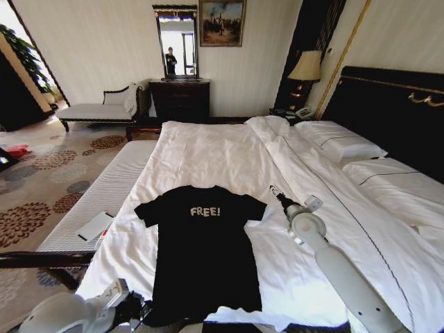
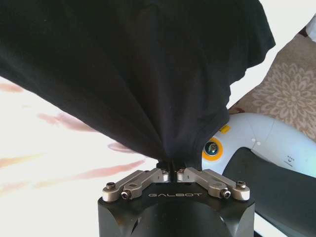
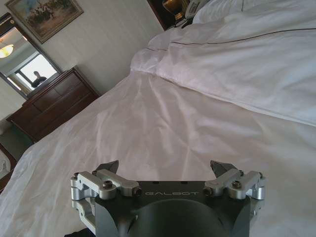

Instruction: Fold the clothes on the bed.

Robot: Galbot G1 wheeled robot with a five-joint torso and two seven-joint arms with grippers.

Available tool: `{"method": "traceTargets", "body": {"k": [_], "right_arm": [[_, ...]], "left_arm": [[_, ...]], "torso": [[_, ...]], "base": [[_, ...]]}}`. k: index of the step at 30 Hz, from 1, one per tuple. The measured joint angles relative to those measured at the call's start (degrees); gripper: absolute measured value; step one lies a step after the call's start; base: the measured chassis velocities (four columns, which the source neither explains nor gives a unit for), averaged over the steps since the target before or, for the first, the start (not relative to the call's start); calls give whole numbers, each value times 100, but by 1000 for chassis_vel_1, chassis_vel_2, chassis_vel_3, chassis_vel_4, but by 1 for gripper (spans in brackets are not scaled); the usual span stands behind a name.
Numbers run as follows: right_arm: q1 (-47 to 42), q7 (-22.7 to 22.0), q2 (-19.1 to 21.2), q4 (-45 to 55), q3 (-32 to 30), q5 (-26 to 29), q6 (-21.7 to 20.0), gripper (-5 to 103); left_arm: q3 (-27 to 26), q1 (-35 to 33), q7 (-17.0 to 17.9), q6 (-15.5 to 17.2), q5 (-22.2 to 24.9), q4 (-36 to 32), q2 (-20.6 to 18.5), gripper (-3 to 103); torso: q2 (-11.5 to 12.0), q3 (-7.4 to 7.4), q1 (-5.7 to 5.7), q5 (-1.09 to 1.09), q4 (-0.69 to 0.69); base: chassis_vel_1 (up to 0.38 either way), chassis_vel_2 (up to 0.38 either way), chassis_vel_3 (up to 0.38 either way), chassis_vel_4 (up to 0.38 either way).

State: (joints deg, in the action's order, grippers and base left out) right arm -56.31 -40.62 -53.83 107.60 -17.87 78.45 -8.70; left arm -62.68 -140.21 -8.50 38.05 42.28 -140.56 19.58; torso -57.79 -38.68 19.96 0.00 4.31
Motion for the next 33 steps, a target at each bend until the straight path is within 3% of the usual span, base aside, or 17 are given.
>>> {"method": "traceTargets", "body": {"k": [2,7,10,12,13,15,16,20,21,23,25,27,29,33], "right_arm": [[0,0,0,20,22,-5,0,100],[-5,0,3,44,35,-10,0,100],[-14,0,9,51,34,-15,-1,100],[-15,0,14,51,31,-19,-1,100],[-16,4,29,36,12,-28,-2,100],[-17,21,38,11,-19,-38,-2,100],[-17,21,38,11,-19,-38,-2,100],[-104,84,40,-19,-93,-49,-1,100],[-104,84,40,-19,-93,-49,-1,100],[-229,145,53,41,-136,-22,0,100],[-280,187,69,75,-139,-18,1,100],[-436,334,122,212,-139,-14,-32,100],[-501,388,144,273,-139,-16,-62,100],[-980,553,276,710,-102,-180,-191,100]], "left_arm": [[-25,-7,-11,-46,-121,29,86,17],[-41,118,-22,-90,-187,64,231,28],[-27,390,-58,-151,-176,47,429,43],[-18,536,-64,-177,-116,15,514,43],[18,959,-57,-214,137,-95,707,55],[155,1849,109,-257,781,-246,1045,60],[155,1849,109,-257,781,-246,1045,60],[322,3429,771,-184,2268,-268,1816,82],[322,3429,771,-184,2268,-268,1816,82],[293,3872,936,-184,2547,-276,2346,92],[307,3976,978,-199,2561,-276,2551,97],[433,4289,1074,-236,2564,-276,3033,100],[473,4402,1110,-248,2579,-276,3180,100],[533,4950,1382,-293,2689,-275,3833,100]], "torso": [[0,0,0,0,0],[0,0,0,0,0],[0,0,0,0,0],[0,0,0,0,0],[0,0,0,1,-1],[0,0,0,2,0],[0,0,0,2,0],[1,0,0,-1,2],[1,0,0,-1,2],[0,0,0,1,1],[0,0,0,2,0],[0,0,-1,0,-2],[0,0,-1,0,-1],[0,0,0,1,0]], "base": [[0,0,0,0],[0,0,0,0],[0,0,0,0],[0,0,0,0],[0,0,0,0],[0,0,0,0],[0,0,0,0],[0,0,0,0],[0,0,0,0],[0,0,0,0],[0,0,0,0],[0,0,0,0],[0,0,0,0],[0,0,0,0]]}}
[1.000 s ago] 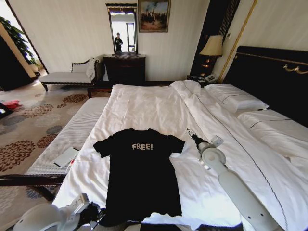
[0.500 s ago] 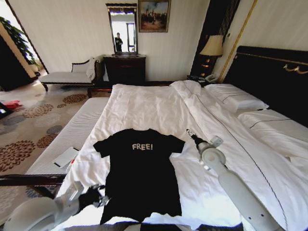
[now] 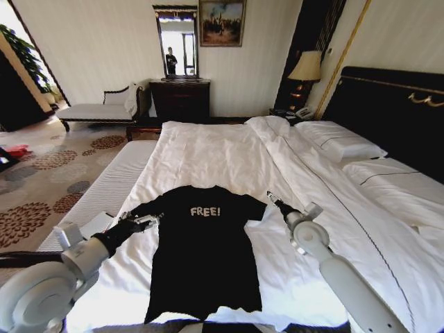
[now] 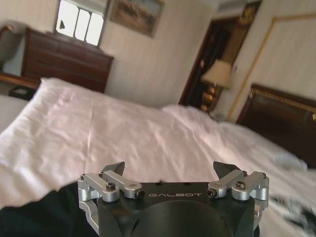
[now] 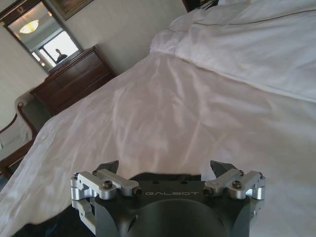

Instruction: Fold the clothes on the bed.

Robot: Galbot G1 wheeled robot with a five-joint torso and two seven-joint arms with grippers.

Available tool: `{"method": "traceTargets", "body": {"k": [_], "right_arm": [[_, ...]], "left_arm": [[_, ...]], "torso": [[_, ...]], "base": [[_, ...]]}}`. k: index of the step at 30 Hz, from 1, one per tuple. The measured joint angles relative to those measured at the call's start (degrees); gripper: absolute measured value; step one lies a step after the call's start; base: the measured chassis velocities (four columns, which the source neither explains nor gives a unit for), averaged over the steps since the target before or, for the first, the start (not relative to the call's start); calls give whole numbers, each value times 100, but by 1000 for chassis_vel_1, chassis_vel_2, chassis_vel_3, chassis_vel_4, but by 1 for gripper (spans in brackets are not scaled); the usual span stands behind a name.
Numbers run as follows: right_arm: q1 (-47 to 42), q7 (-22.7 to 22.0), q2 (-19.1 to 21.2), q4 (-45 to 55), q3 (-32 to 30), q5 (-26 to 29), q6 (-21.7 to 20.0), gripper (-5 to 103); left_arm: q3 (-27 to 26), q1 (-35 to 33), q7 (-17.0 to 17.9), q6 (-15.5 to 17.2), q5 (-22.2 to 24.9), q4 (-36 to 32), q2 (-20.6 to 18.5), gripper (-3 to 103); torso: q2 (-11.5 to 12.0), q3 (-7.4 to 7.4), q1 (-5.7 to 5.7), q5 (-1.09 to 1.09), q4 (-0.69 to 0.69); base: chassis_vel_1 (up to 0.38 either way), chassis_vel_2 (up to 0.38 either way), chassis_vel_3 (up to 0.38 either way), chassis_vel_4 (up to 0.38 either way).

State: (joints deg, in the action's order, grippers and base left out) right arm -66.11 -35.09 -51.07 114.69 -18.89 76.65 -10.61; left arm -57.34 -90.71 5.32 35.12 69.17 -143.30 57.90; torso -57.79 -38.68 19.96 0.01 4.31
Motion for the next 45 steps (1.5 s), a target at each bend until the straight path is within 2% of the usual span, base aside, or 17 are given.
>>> {"method": "traceTargets", "body": {"k": [5,8,10,11,12,14,17,24,32,34,36,39,41,44,45], "right_arm": [[-541,-30,196,571,164,110,-48,100],[-828,-261,351,1014,285,407,-54,100],[-1000,-523,440,1318,311,689,-87,100],[-1155,-815,492,1567,310,961,-177,100],[-1155,-815,492,1567,310,961,-177,100],[-1333,-1164,525,1770,315,1179,-400,100],[-1475,-1399,503,1747,483,1154,-570,100],[-1498,-1496,288,1453,751,1117,-575,100],[-1550,-1557,96,1259,1003,1010,-505,100],[-1589,-1559,77,1255,1033,970,-488,103],[-1643,-1567,51,1273,1059,949,-466,100],[-1757,-1587,20,1387,1081,937,-431,85],[-1770,-1590,20,1400,1081,932,-426,85],[-1880,-1602,23,1469,1059,884,-384,68],[-1880,-1602,23,1469,1059,884,-384,68]], "left_arm": [[-90,335,392,12,208,1,353,100],[-129,453,534,58,215,2,488,100],[-134,514,581,83,197,3,550,100],[-129,567,601,98,173,4,607,100],[-129,567,601,98,173,4,607,100],[-84,619,618,107,148,4,676,100],[59,646,627,120,30,5,769,100],[177,653,627,134,-88,6,807,100],[116,759,630,135,-71,6,650,100],[119,788,630,134,-70,6,630,100],[141,828,630,135,-74,6,609,100],[235,900,614,132,-141,8,587,100],[253,910,609,130,-158,15,585,100],[346,947,584,122,-269,68,581,100],[346,947,584,122,-269,68,581,100]], "torso": [[0,0,0,1,2],[0,0,0,0,0],[0,1,0,-1,-1],[0,1,0,-1,0],[0,1,0,-1,0],[0,0,0,-1,0],[0,0,0,-1,0],[0,0,0,1,0],[0,0,0,-1,0],[0,0,0,-1,0],[0,0,0,-1,0],[0,0,0,-1,0],[0,0,0,-1,0],[0,0,0,-1,0],[0,0,0,-1,0]], "base": [[0,0,0,0],[0,0,0,0],[0,0,0,0],[0,0,0,0],[0,0,0,0],[0,0,0,0],[0,0,0,0],[0,0,0,0],[0,0,0,0],[0,0,0,0],[0,0,0,0],[0,0,0,0],[0,0,0,0],[0,0,0,0],[0,0,0,0]]}}
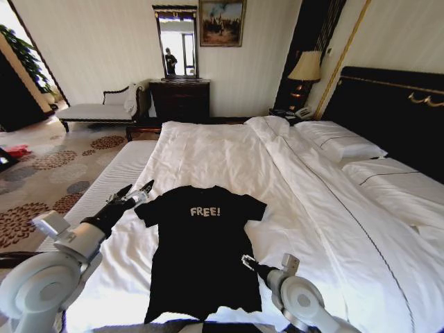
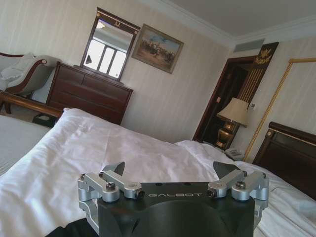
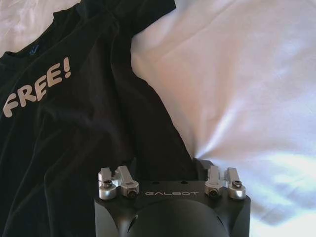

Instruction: Fold the clothes on the bed.

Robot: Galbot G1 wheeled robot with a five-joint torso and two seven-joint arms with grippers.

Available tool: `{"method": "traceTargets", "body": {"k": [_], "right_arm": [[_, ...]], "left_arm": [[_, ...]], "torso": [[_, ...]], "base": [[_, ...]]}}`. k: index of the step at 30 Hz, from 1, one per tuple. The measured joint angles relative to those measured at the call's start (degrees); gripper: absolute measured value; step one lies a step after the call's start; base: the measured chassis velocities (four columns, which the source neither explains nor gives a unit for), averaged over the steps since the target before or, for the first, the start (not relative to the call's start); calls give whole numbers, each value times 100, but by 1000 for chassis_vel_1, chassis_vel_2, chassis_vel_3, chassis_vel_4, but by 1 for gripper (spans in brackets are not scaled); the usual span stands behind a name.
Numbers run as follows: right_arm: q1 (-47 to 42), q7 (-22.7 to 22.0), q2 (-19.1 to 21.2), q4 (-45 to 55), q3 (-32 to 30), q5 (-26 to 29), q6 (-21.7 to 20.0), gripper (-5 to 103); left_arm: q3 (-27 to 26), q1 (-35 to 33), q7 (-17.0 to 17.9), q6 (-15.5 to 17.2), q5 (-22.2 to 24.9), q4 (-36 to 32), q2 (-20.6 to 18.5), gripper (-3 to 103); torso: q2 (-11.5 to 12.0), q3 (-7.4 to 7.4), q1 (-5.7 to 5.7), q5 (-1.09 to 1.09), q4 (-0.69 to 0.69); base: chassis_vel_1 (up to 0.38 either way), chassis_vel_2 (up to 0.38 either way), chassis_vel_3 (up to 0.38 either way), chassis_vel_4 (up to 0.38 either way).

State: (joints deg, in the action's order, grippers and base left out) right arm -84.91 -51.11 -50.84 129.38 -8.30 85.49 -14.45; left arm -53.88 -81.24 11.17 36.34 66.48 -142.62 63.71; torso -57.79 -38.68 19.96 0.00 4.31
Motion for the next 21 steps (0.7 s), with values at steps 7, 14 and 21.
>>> {"method": "traceTargets", "body": {"k": [7,14,21], "right_arm": [[-322,-38,30,118,-74,-184,37,41],[-518,-60,62,223,-75,-319,45,15],[-667,-89,98,384,-112,-378,58,1]], "left_arm": [[66,11,-28,-18,-157,41,20,100],[35,-42,-35,-30,-222,25,49,100],[-38,-103,-37,-69,-274,1,62,100]], "torso": [[0,0,0,0,0],[0,0,0,0,0],[0,0,0,0,0]], "base": [[0,0,0,0],[0,0,0,0],[0,0,0,0]]}}
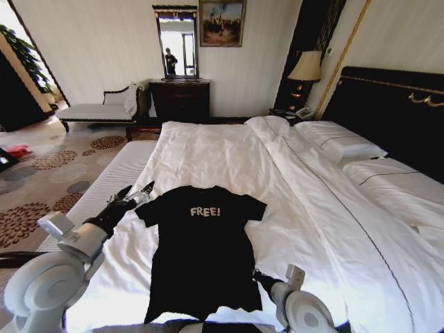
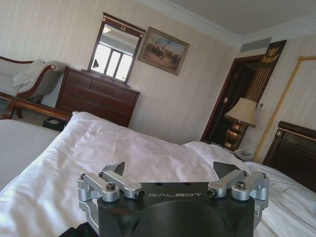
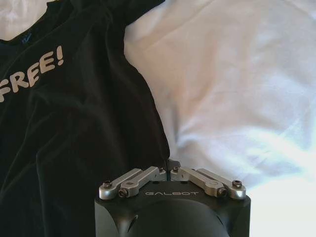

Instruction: Fold the clothes on the bed.

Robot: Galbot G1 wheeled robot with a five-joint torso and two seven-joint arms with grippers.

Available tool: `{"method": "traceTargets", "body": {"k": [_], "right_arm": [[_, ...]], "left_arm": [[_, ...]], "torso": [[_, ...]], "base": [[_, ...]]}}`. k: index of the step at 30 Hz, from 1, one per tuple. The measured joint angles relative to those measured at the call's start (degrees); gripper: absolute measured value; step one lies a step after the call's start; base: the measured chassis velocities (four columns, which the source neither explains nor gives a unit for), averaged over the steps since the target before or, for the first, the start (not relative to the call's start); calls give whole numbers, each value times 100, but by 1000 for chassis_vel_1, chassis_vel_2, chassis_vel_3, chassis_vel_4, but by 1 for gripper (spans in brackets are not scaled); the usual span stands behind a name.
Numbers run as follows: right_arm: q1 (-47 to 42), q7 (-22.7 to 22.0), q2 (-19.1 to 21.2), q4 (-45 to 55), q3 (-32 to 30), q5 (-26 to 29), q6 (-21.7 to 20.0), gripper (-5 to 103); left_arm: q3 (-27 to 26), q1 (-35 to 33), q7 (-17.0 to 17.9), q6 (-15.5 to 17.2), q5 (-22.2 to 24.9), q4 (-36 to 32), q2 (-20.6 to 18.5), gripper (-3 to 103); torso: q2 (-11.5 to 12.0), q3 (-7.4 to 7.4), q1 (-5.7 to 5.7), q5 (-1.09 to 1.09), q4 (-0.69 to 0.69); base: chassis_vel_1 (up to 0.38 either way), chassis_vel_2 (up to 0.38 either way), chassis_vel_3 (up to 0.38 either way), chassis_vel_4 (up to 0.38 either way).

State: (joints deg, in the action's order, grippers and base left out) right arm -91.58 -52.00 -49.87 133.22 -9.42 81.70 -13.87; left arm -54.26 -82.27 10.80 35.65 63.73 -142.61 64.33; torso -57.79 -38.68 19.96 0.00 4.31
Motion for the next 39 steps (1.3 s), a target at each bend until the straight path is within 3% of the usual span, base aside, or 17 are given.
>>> {"method": "traceTargets", "body": {"k": [15,27,28,30,33,36,37,39], "right_arm": [[-531,-10,233,-30,-279,-344,124,0],[-381,-46,215,-123,-386,-484,130,1],[-385,-66,215,-114,-398,-527,133,6],[-375,-78,212,-100,-422,-548,142,6],[-102,-83,184,-10,-679,-518,153,23],[190,-38,189,-23,-852,-429,154,28],[543,21,212,-104,-994,-274,145,39],[715,61,220,-166,-1047,-183,135,39]], "left_arm": [[-9,-24,-2,-14,-39,-21,10,100],[37,-48,-2,-21,-135,-5,37,100],[30,-55,-2,-22,-139,-2,36,100],[29,-59,-2,-23,-143,-1,37,100],[27,-82,-2,-24,-180,4,60,100],[17,-95,-2,-24,-195,6,80,100],[-10,-110,-2,-25,-206,6,105,100],[-23,-115,-2,-25,-209,5,116,100]], "torso": [[0,0,0,0,1],[1,0,1,1,0],[0,0,0,0,1],[0,0,0,-1,1],[0,0,0,0,2],[0,0,1,0,1],[0,0,1,-1,0],[0,0,1,-1,-1]], "base": [[0,0,0,0],[0,0,0,0],[0,0,0,0],[0,0,0,0],[0,0,0,0],[0,0,0,0],[0,0,0,0],[0,0,0,0]]}}
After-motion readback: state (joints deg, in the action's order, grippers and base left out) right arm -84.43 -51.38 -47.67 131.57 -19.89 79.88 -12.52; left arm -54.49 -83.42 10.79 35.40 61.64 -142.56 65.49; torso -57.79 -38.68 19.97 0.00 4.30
